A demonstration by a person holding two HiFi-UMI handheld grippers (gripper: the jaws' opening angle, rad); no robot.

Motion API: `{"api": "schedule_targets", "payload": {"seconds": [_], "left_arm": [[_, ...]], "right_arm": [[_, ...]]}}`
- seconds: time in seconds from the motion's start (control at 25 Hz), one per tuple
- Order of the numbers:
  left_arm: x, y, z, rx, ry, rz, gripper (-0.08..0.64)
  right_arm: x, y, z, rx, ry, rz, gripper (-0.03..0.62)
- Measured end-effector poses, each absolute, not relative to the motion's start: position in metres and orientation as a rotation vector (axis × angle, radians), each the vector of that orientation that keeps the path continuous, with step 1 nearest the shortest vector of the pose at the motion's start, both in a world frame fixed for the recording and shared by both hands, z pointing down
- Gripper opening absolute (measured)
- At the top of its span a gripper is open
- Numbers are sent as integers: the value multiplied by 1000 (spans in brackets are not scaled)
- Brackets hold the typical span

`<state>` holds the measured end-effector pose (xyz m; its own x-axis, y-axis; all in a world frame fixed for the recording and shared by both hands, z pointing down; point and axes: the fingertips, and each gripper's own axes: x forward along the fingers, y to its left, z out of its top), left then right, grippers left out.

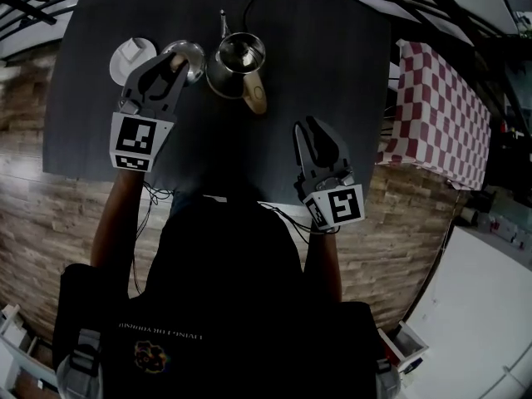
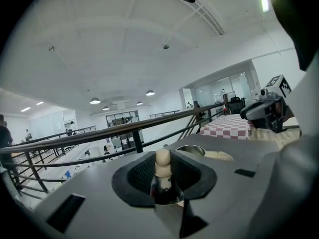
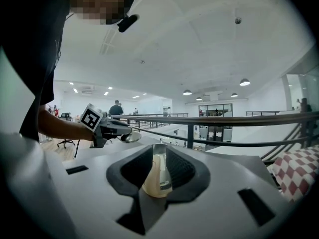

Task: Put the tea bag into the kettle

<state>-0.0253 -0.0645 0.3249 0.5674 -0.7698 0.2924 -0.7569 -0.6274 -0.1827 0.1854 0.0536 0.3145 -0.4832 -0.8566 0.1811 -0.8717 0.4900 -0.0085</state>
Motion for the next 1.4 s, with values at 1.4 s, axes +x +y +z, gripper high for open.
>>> {"api": "schedule_targets", "payload": {"seconds": [1.4], "left_arm": [[-206, -7, 328, -2572, 1765, -602, 97]], "right_arm": [[27, 24, 312, 1105, -2764, 103, 83]]}}
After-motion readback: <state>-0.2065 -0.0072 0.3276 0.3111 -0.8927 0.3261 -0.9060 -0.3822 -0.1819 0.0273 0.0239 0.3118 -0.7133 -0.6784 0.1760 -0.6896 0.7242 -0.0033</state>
